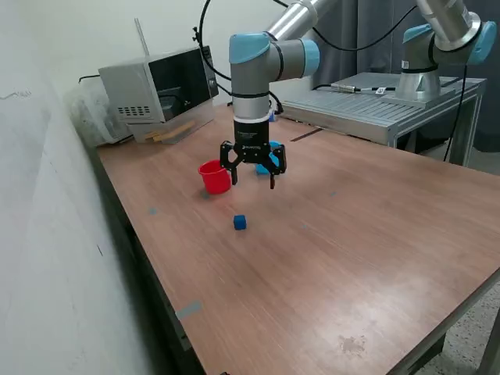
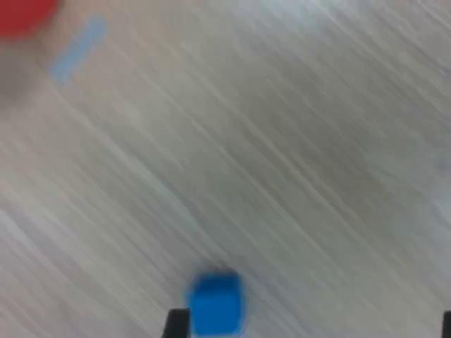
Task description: Place red objects in the red bin, and blue objects in the blue bin.
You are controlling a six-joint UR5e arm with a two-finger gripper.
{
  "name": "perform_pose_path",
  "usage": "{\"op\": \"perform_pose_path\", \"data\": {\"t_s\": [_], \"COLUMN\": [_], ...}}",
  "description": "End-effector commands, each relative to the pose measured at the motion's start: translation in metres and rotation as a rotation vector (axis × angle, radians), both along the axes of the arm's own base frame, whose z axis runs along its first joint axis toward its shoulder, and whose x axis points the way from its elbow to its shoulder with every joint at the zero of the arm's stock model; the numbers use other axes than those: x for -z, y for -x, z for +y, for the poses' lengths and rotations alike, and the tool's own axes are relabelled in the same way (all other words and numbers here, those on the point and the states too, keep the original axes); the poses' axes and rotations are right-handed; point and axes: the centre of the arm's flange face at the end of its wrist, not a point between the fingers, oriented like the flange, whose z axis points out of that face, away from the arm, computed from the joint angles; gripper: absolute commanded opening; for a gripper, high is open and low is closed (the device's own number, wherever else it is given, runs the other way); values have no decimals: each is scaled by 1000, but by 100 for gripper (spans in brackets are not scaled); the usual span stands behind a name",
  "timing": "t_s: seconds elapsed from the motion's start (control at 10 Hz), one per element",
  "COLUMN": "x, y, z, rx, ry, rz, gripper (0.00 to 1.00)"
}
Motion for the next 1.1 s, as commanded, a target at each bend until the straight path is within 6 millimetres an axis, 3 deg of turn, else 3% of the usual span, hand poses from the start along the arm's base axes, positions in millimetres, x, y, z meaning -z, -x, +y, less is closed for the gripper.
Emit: {"op": "perform_pose_path", "data": {"t_s": [0.0,0.2,0.5,0.7,1.0], "x": [3,3,22,13,24], "y": [-10,-13,20,32,49], "z": [-50,-54,-53,-43,-4], "rx": [-319,-383,-407,-402,-360], "ry": [73,85,89,85,83], "rz": [-18,-94,-141,-113,-105], "gripper": [100,100,100,100,100]}}
